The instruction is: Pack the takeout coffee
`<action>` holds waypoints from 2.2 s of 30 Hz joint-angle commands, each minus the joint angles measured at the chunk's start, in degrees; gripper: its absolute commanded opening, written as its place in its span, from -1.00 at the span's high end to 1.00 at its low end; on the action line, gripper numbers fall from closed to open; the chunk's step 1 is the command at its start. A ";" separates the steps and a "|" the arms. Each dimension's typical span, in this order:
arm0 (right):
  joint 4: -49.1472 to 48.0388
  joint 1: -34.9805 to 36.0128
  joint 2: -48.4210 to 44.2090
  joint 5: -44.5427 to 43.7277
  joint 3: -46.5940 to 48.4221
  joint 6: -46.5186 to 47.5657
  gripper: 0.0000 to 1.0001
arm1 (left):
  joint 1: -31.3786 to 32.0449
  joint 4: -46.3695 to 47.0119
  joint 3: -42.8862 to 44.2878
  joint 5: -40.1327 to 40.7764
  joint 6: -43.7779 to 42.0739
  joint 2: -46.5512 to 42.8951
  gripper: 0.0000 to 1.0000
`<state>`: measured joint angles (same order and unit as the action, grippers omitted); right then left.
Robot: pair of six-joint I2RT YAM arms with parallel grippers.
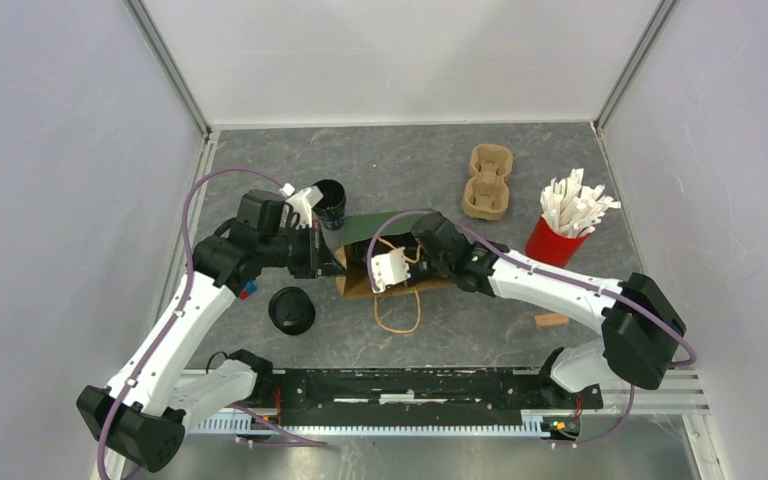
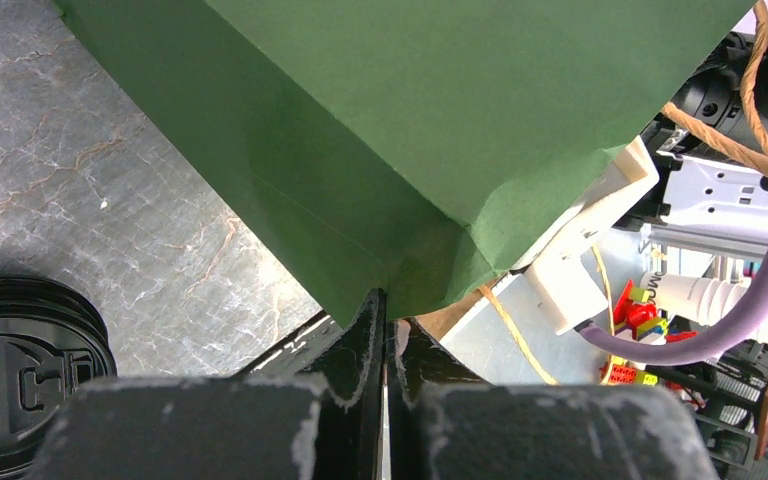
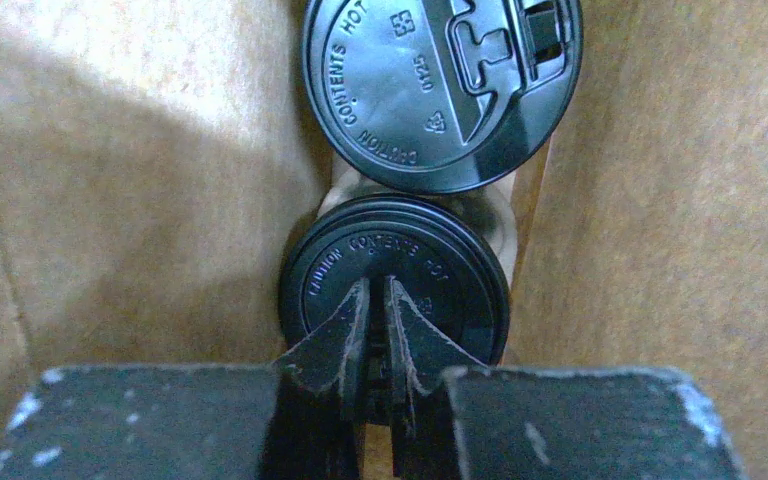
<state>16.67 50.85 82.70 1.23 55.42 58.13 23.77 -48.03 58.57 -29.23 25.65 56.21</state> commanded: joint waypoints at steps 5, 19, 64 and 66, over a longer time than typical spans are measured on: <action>-9.17 -0.84 -3.49 -2.93 -4.35 -0.97 0.71 | 0.16 0.57 1.38 -2.23 -0.43 0.43 0.95; -11.40 -2.20 -3.50 -2.38 -5.66 -2.92 0.71 | 0.20 0.57 1.02 -2.23 -0.52 0.63 0.95; -0.49 -3.30 -5.83 4.54 0.73 -4.43 0.66 | 0.15 0.56 4.25 -2.14 0.11 2.67 0.95; 0.42 -3.37 -6.11 5.24 1.72 -4.59 0.66 | 0.16 0.58 4.47 -2.24 0.32 2.84 0.96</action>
<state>15.31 47.81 78.70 4.08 53.30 54.22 23.77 -47.88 60.47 -30.20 25.67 58.65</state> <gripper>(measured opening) 0.167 0.032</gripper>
